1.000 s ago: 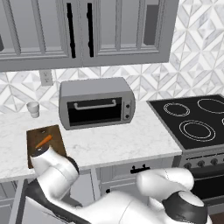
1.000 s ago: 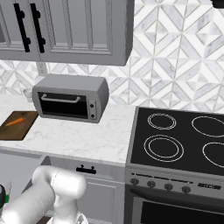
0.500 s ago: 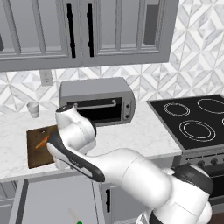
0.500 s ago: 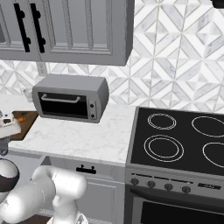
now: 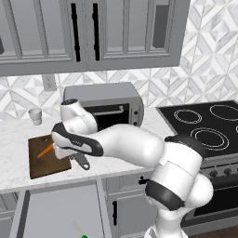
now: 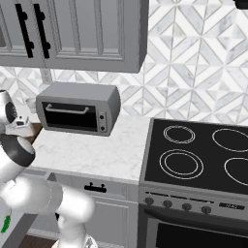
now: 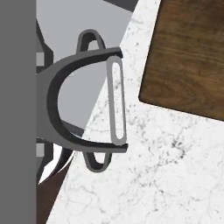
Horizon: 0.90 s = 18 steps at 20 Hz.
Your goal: Place the appropriate cutting tool for cutting the carrot skin on the cutting board.
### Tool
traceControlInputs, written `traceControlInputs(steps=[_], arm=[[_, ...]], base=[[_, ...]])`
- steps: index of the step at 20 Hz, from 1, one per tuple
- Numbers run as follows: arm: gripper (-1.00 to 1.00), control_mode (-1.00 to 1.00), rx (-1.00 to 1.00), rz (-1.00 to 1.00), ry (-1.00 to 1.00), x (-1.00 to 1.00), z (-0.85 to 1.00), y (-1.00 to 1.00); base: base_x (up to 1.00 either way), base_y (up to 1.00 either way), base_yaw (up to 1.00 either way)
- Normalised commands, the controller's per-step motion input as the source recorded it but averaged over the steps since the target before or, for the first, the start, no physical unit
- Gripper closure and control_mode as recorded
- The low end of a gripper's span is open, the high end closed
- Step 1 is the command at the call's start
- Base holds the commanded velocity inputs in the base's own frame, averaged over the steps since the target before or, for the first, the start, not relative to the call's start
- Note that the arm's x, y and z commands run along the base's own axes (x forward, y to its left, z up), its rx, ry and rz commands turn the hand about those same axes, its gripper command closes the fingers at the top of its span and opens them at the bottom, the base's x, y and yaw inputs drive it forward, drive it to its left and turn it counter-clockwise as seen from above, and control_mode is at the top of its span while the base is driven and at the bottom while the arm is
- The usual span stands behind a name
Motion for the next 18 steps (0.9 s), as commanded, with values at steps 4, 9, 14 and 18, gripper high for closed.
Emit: traceControlInputs(steps=[4, 9, 14, 18], arm=[[1.00, -1.00, 0.00, -0.12, -0.01, 0.63, -0.09, 0.50], [1.00, -1.00, 0.00, -0.13, -0.05, 0.34, -0.34, 0.66], [1.00, -1.00, 0.00, -0.13, -0.04, 0.38, -0.17, 0.29], [1.00, -1.00, 0.00, -0.11, 0.00, 0.24, -0.03, 0.00]], base=[[0.00, 0.00, 0.00], [0.00, 0.00, 0.00], [0.00, 0.00, 0.00], [0.00, 0.00, 0.00]])
